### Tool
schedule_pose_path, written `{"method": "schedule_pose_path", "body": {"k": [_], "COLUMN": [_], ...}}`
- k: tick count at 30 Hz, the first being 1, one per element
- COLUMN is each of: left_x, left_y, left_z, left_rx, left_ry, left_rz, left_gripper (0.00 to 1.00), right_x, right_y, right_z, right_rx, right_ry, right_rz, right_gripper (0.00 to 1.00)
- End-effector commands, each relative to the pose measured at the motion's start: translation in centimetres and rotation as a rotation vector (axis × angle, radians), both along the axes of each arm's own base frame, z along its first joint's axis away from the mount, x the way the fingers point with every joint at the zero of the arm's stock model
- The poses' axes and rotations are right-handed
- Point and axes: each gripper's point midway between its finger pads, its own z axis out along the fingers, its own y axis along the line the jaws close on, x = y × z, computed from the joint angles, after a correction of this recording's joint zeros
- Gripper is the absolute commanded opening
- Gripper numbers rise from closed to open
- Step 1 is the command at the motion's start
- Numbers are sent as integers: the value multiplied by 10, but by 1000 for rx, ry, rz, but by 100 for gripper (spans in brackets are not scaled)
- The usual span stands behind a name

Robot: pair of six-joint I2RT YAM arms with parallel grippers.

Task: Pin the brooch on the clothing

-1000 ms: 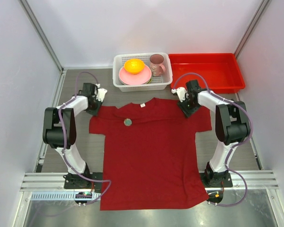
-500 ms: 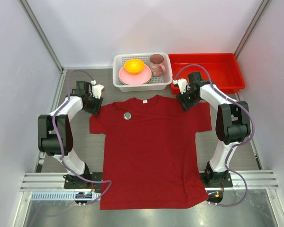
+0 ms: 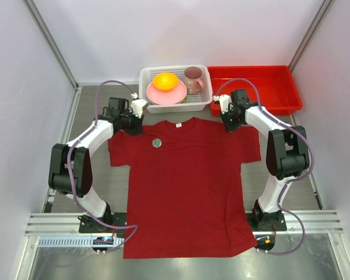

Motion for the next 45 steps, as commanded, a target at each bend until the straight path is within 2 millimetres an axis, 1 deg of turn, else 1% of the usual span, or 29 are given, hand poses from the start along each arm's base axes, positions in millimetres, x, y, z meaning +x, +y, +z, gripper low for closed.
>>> {"method": "schedule_pose_path", "body": {"k": [1, 2, 3, 4, 5, 6, 7, 8, 10, 11, 12, 15, 17, 18, 20, 21, 23, 24, 26, 28, 30, 31, 34, 35, 38, 40, 42, 44, 45], "left_x": [30, 34, 32, 34, 37, 37, 40, 43, 47, 49, 52, 58, 63, 66, 72, 74, 78, 80, 77, 77, 79, 81, 86, 86, 87, 88, 89, 93, 94], "left_y": [-48, -53, -65, -68, -72, -78, -79, -80, -87, -87, -90, -92, -92, -91, -93, -90, -89, -91, -95, -103, -109, -108, -109, -107, -102, -102, -101, -102, -100], "left_z": [13, 13, 10, -1, 0, -5, -8, -17, -21, -31, -31, -44, -47, -52, -53, -58, -59, -54, -48, -31, -26, -32, -39, -47, -62, -66, -75, -77, -82], "left_rx": [75, 101, 116, 155, 168, 184, 210, 232, 252, 284, 292, 338, 368, 379, 393, 411, 425, 421, 380, 327, 312, 323, 349, 367, 406, 413, 422, 430, 440], "left_ry": [-200, -222, -232, -234, -250, -254, -270, -264, -280, -278, -294, -311, -333, -332, -343, -338, -344, -360, -368, -408, -423, -414, -398, -384, -366, -358, -334, -331, -322], "left_rz": [-92, -102, -140, -172, -188, -216, -244, -262, -297, -326, -335, -375, -385, -384, -389, -387, -391, -391, -410, -419, -432, -434, -448, -463, -482, -486, -493, -494, -489], "left_gripper": [14, 13, 13, 12, 10, 8, 8, 4, 1, 0, 0, 0, 0, 0, 0, 0, 0, 0, 0, 0, 0, 0, 0, 0, 0, 0, 0, 0, 0], "right_x": [13, 13, 13, 12, 15, 15, 13, 13, 11, 11, 11, 13, 17, 18, 23, 24, 32, 36, 44, 49, 51, 53, 54, 53, 49, 45, 44, 41, 41], "right_y": [4, 5, 5, 6, 10, 11, 12, 14, 14, 13, 13, 10, 7, 6, 3, 3, -6, -8, -8, -7, -6, -6, -7, -8, -5, -3, 1, 5, 6], "right_z": [-6, -9, -9, -11, -9, -8, -10, -11, -18, -20, -23, -32, -39, -42, -48, -50, -55, -54, -49, -47, -47, -46, -46, -45, -39, -34, -23, -9, -3], "right_rx": [-1, -4, -12, -16, -18, -23, -29, -32, -48, -53, -62, -89, -117, -124, -151, -156, -211, -221, -228, -225, -219, -218, -223, -224, -206, -182, -160, -131, -123], "right_ry": [-61, -71, -84, -88, -112, -121, -120, -121, -108, -107, -105, -108, -104, -99, -99, -100, -113, -120, -144, -156, -159, -163, -162, -162, -157, -144, -154, -163, -169], "right_rz": [-34, -30, -23, -14, -1, 14, 26, 33, 47, 47, 52, 58, 64, 66, 70, 73, 51, 46, 35, 30, 21, 15, 4, 3, 5, 1, 0, 3, 3], "right_gripper": [1, 1, 1, 1, 1, 1, 1, 1, 1, 1, 1, 1, 1, 1, 1, 1, 1, 1, 1, 1, 1, 1, 1, 1, 1, 3, 5, 8, 9]}}
